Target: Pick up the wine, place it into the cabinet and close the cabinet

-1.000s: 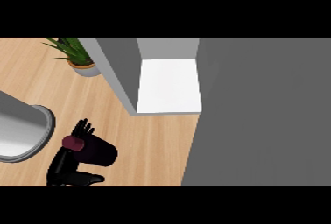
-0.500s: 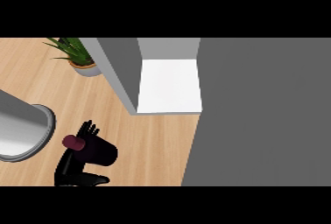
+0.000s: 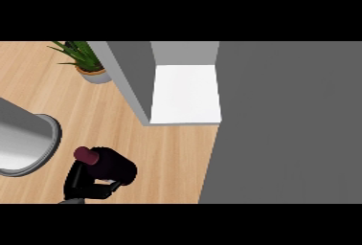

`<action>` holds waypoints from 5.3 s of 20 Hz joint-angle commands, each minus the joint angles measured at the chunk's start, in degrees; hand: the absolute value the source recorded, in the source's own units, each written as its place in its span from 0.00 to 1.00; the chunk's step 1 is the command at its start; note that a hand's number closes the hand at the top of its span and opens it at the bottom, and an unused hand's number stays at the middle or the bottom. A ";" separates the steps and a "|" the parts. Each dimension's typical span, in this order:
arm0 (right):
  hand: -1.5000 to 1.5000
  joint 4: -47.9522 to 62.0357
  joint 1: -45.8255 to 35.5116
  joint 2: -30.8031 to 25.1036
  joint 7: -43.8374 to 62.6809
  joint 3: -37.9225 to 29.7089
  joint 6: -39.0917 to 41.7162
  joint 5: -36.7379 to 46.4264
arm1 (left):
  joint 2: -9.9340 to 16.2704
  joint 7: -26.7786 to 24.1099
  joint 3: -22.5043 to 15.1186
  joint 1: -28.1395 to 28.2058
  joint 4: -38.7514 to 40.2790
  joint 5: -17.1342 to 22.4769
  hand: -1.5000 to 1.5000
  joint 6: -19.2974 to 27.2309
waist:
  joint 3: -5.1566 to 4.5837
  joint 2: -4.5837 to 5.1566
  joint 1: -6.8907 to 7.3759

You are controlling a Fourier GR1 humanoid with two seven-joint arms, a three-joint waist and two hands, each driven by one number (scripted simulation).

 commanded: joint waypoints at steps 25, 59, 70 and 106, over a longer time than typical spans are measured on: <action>0.00 -11.70 4.95 -4.93 0.25 0.10 -0.93 3.05 | -5.72 12.23 -11.12 4.67 -24.50 2.44 1.00 3.64 | 0.07 -0.19 0.39; 0.00 -14.20 13.81 -9.74 -7.50 1.25 -1.15 0.23 | -5.80 20.59 -25.68 -14.39 -20.22 2.42 1.00 35.12 | -0.03 0.09 -1.37; 0.00 -11.45 15.95 -9.53 -13.88 -1.91 0.57 -5.35 | -5.81 20.63 -24.15 -30.15 -6.04 9.20 1.00 36.63 | 0.04 0.39 -1.86; 0.00 -7.67 20.84 -8.29 -25.68 -1.71 6.42 -10.13 | -5.09 11.25 -19.19 -55.69 36.03 21.90 1.00 42.71 | -0.02 2.21 -5.82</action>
